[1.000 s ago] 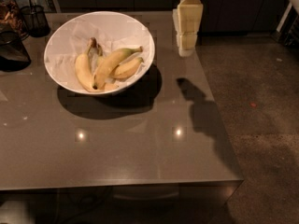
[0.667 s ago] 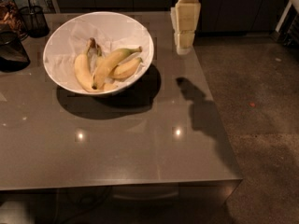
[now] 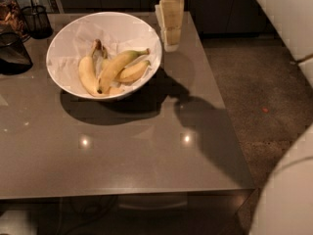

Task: Pick banana from white bowl

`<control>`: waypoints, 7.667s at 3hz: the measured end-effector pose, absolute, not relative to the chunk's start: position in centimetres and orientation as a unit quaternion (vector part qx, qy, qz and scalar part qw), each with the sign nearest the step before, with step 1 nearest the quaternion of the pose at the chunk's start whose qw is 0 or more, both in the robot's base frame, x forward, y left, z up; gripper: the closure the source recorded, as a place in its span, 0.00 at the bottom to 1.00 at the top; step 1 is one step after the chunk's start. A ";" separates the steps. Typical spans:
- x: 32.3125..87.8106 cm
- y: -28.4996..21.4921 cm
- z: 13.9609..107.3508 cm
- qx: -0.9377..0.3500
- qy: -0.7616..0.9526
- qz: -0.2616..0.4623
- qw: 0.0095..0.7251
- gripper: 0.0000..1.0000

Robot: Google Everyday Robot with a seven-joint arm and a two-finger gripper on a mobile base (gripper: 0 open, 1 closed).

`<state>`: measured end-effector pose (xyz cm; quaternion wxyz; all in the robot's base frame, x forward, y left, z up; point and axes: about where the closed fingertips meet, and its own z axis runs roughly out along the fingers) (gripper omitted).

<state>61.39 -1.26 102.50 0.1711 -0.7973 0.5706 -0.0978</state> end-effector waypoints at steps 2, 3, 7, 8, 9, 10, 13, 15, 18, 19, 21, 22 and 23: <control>63.3 2.2 98.8 -0.812 0.562 -0.081 0.137 0.16; 63.8 3.5 96.9 -0.820 0.554 -0.080 0.116 0.25; 64.7 8.6 93.2 -0.852 0.510 -0.088 0.074 0.31; 64.7 8.7 91.9 -0.857 0.506 -0.082 0.062 0.37; 64.8 8.7 90.7 -0.861 0.501 -0.079 0.051 0.43; 65.1 8.8 90.3 -0.865 0.493 -0.082 0.043 0.44; 66.4 9.4 89.2 -0.874 0.477 -0.087 0.030 0.44; 66.9 9.1 87.8 -0.870 0.487 -0.078 0.022 0.62; 66.9 9.1 87.8 -0.870 0.487 -0.078 0.022 1.00; 66.8 9.1 88.1 -0.869 0.487 -0.079 0.027 1.00; 62.6 6.2 93.6 -0.844 0.502 -0.075 0.172 1.00; 61.0 5.3 96.0 -0.834 0.496 -0.071 0.230 1.00; 57.8 4.7 98.4 -0.830 0.465 -0.065 0.302 1.00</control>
Offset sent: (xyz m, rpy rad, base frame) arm 0.0037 0.0314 -0.0648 -0.1387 0.1981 0.0304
